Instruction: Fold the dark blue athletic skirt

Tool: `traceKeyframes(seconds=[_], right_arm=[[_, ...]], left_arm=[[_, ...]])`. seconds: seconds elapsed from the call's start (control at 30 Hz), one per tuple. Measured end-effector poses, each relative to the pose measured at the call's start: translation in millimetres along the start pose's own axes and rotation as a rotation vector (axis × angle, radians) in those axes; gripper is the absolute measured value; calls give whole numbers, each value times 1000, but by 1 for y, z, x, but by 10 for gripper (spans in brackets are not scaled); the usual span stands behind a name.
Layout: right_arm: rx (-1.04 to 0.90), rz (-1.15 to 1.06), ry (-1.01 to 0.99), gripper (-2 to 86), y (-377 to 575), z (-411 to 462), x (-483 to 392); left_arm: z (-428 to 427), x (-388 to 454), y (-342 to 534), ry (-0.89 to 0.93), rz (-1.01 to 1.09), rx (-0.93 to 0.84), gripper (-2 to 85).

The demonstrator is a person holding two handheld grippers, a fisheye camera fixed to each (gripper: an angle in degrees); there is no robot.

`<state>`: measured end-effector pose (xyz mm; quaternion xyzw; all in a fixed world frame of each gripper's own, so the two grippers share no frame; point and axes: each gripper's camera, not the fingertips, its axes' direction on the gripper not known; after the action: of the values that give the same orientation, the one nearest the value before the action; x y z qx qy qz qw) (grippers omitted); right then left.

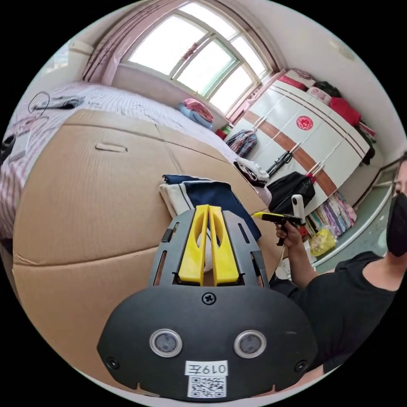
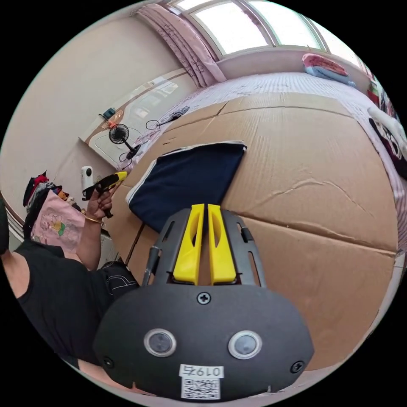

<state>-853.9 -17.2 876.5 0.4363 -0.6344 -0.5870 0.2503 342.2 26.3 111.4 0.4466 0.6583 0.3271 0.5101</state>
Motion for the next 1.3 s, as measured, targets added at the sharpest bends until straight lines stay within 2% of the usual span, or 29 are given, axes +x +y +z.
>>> traceKeyframes(seconds=[0.1,0.17,0.2,0.37,0.43,0.6,0.73,0.9,1.03,1.1,1.17,1.2,1.27,1.3], right_arm=[[115,-201,149,7,12,3,-72],[142,-368,269,6,29,24,-134],[142,-403,288,5,33,31,-148],[180,-611,408,-7,68,108,-257],[203,-688,464,-8,75,138,-294],[149,-888,544,2,64,223,-372],[78,-956,502,66,37,281,-399],[63,-954,461,56,-7,335,-411],[39,-903,315,8,-70,368,-410],[-4,-891,226,1,-113,383,-406],[-139,-911,102,7,-180,413,-400],[-176,-914,74,11,-198,422,-398],[-337,-947,-1,46,-269,472,-394],[-384,-951,0,48,-287,488,-393]], left_arm=[[15,71,22,-88,275,-22,37],[33,129,56,-260,503,-94,67],[39,142,66,-312,554,-120,71],[95,219,166,-876,1011,-252,97],[112,229,191,-980,1135,-300,97],[131,236,217,-1050,1234,-347,97],[145,228,226,-1143,1320,-414,84],[142,213,228,-1102,1313,-417,68],[115,199,214,-1009,1157,-340,69],[90,186,198,-883,993,-289,72],[43,151,171,-651,690,-175,79],[30,139,165,-577,609,-142,80],[-12,79,147,-241,291,-11,81],[-18,64,144,-158,231,10,80]])
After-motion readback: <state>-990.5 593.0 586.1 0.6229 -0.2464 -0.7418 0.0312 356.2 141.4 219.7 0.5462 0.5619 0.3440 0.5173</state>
